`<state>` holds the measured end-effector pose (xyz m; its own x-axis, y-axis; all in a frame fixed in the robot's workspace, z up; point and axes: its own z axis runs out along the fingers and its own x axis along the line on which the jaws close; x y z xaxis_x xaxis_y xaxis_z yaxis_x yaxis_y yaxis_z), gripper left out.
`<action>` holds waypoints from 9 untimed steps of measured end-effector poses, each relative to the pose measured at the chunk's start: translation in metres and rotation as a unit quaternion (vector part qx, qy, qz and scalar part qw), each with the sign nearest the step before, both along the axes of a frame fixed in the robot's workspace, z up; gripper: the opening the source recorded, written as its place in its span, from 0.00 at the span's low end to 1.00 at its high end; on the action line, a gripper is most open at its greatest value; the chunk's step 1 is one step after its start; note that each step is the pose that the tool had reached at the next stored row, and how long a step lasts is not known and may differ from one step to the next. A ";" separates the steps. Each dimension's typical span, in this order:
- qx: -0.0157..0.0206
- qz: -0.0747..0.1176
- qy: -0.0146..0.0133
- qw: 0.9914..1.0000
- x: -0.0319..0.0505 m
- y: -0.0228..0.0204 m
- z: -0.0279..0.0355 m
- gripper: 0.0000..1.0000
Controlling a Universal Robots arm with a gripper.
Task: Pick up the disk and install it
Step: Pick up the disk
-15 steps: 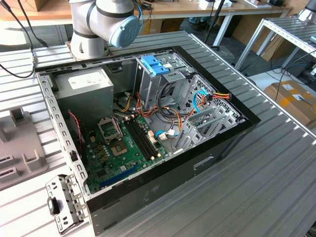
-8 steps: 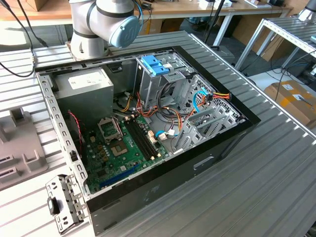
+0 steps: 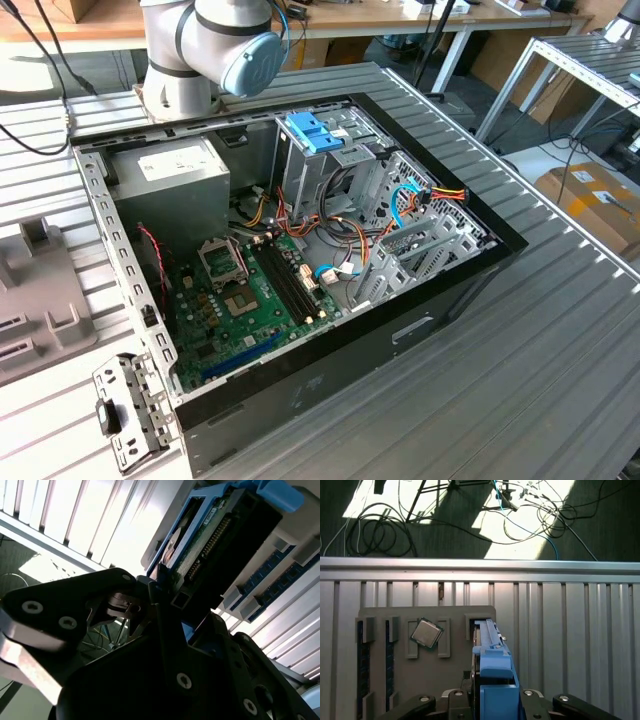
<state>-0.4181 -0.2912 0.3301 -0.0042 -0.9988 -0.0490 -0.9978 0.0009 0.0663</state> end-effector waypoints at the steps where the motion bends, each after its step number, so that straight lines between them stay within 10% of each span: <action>1: 0.000 0.000 0.000 1.000 0.0000 -0.0002 0.0006 0.36; 9: 0.000 0.000 0.000 1.000 0.0000 -0.0027 0.0033 0.36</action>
<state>-0.4181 -0.2939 0.3333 -0.0041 -0.9988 -0.0491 -0.9978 0.0009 0.0664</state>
